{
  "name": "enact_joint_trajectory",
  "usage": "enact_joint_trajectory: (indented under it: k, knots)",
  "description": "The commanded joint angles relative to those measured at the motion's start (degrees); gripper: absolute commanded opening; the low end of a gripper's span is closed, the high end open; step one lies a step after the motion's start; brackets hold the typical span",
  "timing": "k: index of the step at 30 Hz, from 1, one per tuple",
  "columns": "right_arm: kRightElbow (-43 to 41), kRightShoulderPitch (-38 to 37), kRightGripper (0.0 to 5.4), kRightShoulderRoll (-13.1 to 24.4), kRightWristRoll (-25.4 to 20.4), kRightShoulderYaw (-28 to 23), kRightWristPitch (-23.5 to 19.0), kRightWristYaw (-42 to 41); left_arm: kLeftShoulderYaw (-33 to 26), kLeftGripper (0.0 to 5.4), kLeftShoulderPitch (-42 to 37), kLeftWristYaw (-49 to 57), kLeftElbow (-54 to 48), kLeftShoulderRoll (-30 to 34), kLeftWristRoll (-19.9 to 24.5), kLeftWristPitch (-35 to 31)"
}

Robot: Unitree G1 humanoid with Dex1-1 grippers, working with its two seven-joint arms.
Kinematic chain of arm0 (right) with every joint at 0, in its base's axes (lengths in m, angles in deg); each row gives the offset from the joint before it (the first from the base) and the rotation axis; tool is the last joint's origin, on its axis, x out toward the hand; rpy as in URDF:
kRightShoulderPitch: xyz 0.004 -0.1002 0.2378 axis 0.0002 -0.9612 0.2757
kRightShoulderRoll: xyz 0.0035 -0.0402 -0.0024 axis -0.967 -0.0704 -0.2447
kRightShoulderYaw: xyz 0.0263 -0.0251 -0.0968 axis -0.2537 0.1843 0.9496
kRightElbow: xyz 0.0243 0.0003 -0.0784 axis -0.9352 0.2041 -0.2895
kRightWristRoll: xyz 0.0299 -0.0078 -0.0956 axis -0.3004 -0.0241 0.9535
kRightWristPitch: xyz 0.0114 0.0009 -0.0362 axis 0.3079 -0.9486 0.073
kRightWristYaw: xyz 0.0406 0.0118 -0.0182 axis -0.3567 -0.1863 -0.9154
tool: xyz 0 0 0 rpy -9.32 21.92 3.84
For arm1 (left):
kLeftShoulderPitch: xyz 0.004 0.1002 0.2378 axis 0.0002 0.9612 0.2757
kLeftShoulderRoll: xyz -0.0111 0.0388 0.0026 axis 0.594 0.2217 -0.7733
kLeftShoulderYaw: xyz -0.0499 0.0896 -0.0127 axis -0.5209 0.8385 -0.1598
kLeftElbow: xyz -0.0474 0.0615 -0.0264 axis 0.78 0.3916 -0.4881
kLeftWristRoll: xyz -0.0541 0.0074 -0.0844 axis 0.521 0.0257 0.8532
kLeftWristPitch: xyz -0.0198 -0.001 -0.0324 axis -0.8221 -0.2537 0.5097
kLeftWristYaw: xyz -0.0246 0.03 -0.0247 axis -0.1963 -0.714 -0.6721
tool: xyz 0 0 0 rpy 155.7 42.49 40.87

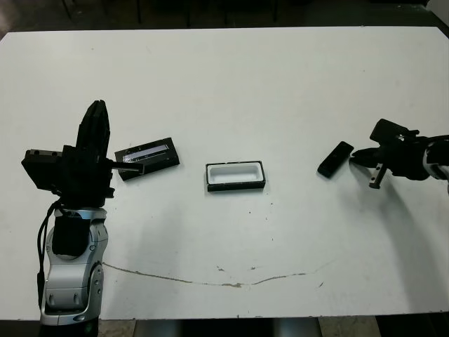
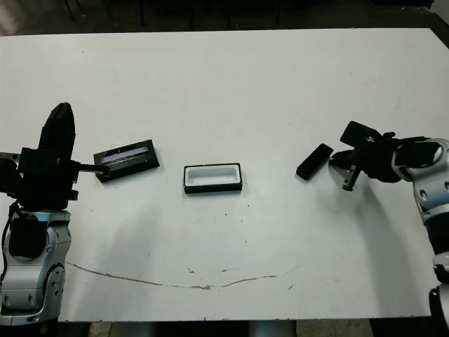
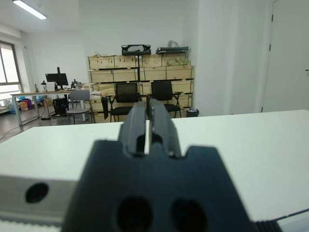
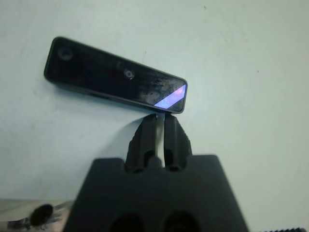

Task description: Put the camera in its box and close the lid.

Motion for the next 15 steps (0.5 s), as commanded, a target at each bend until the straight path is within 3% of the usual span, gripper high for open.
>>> enact_joint_trajectory:
  k: [1, 4, 9, 15]
  knots:
    - [3.7, -0.3, 0.00, -1.9, 1.6, 1.6, 1.3, 0.7, -0.1, 0.04, 1.0, 0.2, 0.2, 0.7, -0.8, -0.8]
    - [6.4, 1.2, 0.00, -3.1, 1.5, 1.8, 0.5, 0.7, 0.1, 0.04, 1.0, 0.3, 0.1, 0.5, -0.7, -0.7]
    - [10.8, 2.8, 0.00, -4.9, 2.6, 2.3, 3.3, 2.7, 0.2, 0.04, 1.3, 0.3, -0.4, 0.3, -0.4, -1.1]
    - [14.8, 5.7, 0.00, -7.3, 3.7, 3.5, 2.2, 3.4, 0.2, 0.04, 1.9, 0.4, -1.3, 0.1, 0.1, -1.7]
